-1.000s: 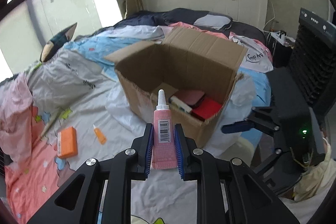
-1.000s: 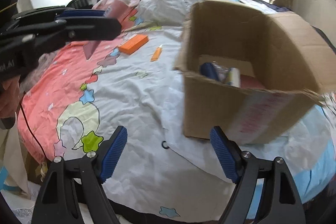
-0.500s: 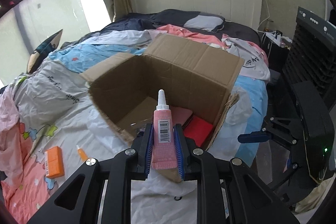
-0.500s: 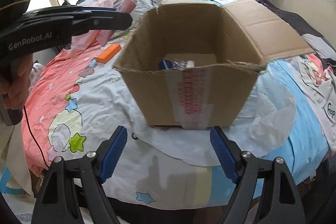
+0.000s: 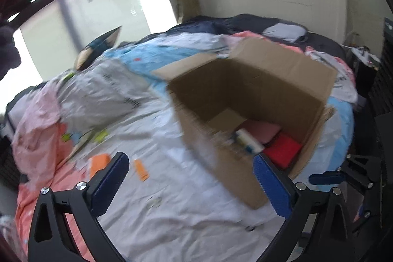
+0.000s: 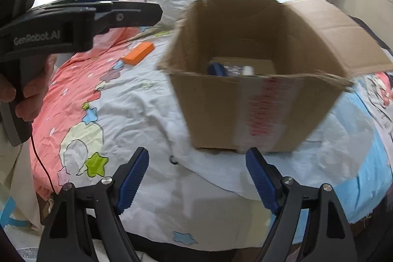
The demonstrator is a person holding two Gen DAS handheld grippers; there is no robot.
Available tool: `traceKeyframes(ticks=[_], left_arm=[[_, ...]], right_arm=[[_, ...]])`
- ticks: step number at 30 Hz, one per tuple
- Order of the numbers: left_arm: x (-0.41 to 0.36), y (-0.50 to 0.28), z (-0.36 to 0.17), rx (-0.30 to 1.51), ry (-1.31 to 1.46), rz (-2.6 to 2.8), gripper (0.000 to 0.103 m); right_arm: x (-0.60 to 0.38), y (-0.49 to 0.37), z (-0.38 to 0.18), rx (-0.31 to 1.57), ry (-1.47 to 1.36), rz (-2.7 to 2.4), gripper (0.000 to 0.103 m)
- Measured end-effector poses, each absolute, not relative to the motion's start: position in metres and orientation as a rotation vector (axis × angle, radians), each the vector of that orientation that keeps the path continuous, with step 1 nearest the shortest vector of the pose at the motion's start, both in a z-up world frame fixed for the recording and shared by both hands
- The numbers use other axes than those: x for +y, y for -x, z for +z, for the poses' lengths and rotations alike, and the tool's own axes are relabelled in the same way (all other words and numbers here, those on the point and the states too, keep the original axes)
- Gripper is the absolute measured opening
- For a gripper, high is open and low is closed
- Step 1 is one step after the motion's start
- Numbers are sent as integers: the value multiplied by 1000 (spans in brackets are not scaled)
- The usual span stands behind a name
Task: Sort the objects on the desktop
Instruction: 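Lift the pink tube with the left tool and drop it into the box, then move both open tools back toward the orange box and orange tube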
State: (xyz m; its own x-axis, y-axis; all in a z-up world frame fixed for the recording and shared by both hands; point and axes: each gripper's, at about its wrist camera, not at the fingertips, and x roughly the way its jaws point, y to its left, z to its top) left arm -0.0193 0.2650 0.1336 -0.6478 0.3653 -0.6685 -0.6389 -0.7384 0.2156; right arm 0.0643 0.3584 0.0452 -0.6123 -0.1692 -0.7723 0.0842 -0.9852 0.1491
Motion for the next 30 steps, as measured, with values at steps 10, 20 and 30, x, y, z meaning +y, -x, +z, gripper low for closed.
traceKeyframes(ticks=[10, 20, 30], left_arm=[[149, 49, 116, 342, 1009, 2539, 103], [94, 72, 92, 361, 1108, 2625, 103], [60, 104, 72, 336, 1182, 2643, 103]], right_arm=[[307, -37, 41, -65, -1289, -2654, 78], [252, 16, 41, 103, -1260, -2655, 78], [225, 90, 24, 142, -1309, -2707, 78]])
